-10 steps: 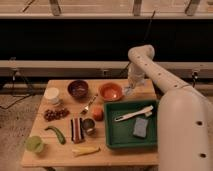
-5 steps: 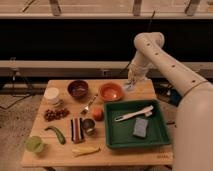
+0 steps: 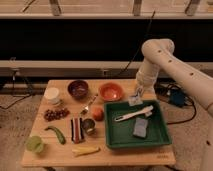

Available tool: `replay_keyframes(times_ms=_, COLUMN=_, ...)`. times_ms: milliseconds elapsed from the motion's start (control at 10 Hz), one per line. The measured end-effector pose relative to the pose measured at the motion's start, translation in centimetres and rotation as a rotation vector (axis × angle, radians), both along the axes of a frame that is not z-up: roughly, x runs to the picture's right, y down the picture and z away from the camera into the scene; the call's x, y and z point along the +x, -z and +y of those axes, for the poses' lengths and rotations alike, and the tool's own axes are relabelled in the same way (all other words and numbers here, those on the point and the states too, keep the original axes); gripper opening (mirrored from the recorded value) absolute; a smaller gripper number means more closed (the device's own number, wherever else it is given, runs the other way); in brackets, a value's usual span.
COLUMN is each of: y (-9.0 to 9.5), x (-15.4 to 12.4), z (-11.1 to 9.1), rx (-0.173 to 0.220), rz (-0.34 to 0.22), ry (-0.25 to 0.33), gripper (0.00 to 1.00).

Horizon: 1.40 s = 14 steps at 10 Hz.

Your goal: Place towel in tray

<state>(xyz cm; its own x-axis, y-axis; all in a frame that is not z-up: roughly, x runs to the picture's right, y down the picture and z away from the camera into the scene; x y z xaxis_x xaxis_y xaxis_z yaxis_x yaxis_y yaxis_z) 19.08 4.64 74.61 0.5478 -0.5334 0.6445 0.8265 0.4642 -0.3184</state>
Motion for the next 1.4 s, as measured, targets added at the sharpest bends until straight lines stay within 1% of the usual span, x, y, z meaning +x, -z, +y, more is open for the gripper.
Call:
replay_keyframes(times_ms=200, y=0.5, x=0.7, z=2.7, rx=-0.039, rz=0.001, ry=0.021, gripper=0.00)
replay_keyframes(times_ms=300, y=0.4, x=0.5, z=3.8, rx=-0.046, rz=-0.005, ry=0.031, gripper=0.00)
replay_keyframes(times_ms=400, y=0.1, x=0.6, z=5.6, rx=-0.059, rz=-0.009, ry=0.042, gripper=0.00)
replay_keyframes(times_ms=500, y=-0.4, x=0.6, z=7.0, rx=-0.066, rz=-0.013, ry=0.046, gripper=0.00)
replay_keyframes(times_ms=700, y=-1.8, x=0.1, z=10.1, rx=-0.085, rz=-0.029, ry=0.054, gripper=0.00)
replay_keyframes(times_ms=900, y=-2.4, x=-1.0, z=11.6, rx=-0.097, rz=-0.047, ry=0.070, gripper=0.01)
replay_keyframes(times_ms=1000, y=-2.9, x=-1.8, z=12.6, rx=-0.105, rz=-0.059, ry=0.081, gripper=0.09)
replay_keyframes(times_ms=1100, y=-3.2, x=-2.5, z=13.2, rx=-0.111, rz=-0.070, ry=0.092, gripper=0.19)
replay_keyframes(times_ms=1200, y=-3.5, x=-2.9, z=13.7, rx=-0.117, rz=-0.077, ry=0.100, gripper=0.30)
replay_keyframes(times_ms=1300, y=-3.5, x=-3.2, z=14.0, rx=-0.121, rz=-0.086, ry=0.108, gripper=0.38)
replay_keyframes(times_ms=1400, y=-3.6, x=-3.6, z=14.4, rx=-0.126, rz=-0.097, ry=0.119, gripper=0.50)
